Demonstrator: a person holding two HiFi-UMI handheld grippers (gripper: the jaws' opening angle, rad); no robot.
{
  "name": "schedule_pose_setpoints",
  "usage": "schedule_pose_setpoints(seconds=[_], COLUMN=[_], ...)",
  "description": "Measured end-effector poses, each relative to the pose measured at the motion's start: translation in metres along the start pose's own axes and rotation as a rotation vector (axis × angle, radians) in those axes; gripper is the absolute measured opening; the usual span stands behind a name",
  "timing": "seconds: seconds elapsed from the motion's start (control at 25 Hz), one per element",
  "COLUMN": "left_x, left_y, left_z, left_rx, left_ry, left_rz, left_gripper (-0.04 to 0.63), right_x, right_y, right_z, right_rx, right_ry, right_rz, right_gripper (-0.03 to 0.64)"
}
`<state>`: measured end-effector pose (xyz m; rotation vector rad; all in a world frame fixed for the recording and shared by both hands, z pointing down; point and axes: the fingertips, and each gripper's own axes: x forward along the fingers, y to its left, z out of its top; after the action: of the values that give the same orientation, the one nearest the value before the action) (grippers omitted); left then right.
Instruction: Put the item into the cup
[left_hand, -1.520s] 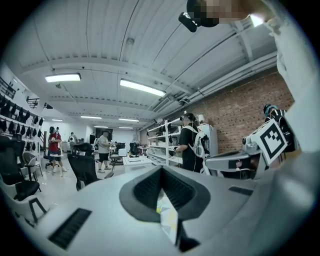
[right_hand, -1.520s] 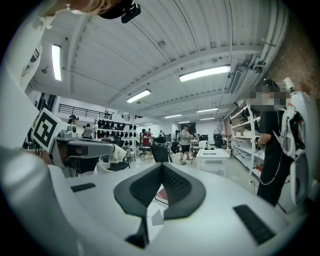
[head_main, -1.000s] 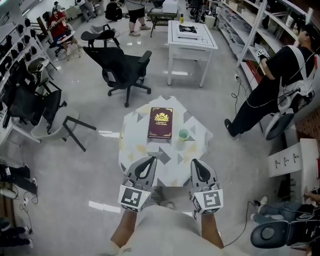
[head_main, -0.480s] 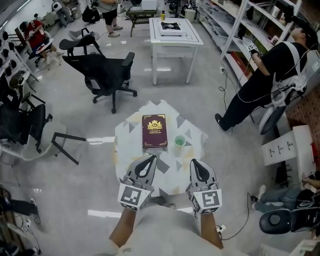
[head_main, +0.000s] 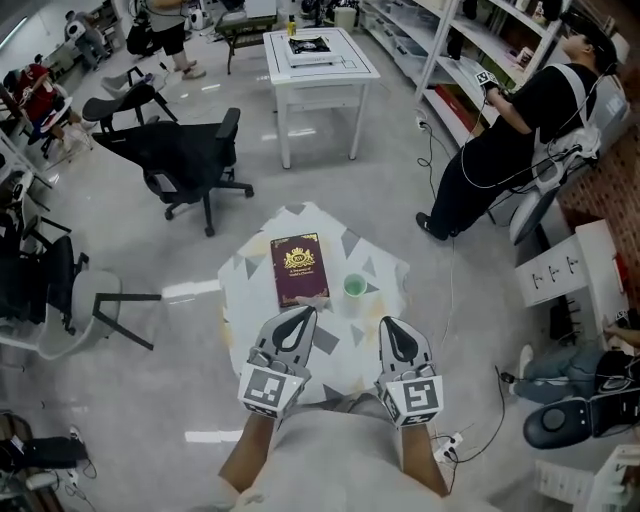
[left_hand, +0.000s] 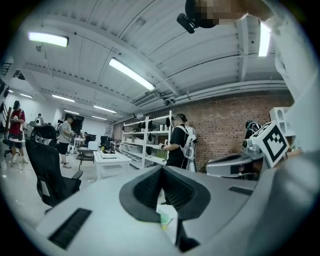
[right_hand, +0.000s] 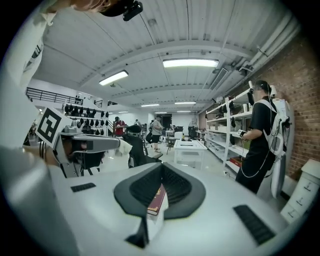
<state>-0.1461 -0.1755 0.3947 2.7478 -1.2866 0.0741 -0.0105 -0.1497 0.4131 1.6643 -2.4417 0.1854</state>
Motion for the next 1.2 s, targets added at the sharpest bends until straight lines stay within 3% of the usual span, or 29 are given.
schedule_pose_setpoints(seconds=[0.4, 0.88, 1.2], left_x=[0.028, 0.060, 0.077], left_y=[0.002, -0.006, -0.009], left_z=[-0.015, -0.035, -0.057], left_rx=[-0.026, -0.036, -0.048], left_ry=[0.023, 0.058, 0.106], left_rz=[-0.025, 0.050, 0.070], left_gripper=[0.011, 0.011, 0.011], right_x=[0.007, 0.030, 0.046], right_y=[-0.017, -0.040, -0.054], right_z=[-0.012, -0.038, -0.058], right_rx=[0.000, 0.029, 0.058], right_ry=[0.039, 0.073, 0.101], right_rz=[-0.034, 0.095, 0.131], right_gripper=[0.006, 0.006, 0.006])
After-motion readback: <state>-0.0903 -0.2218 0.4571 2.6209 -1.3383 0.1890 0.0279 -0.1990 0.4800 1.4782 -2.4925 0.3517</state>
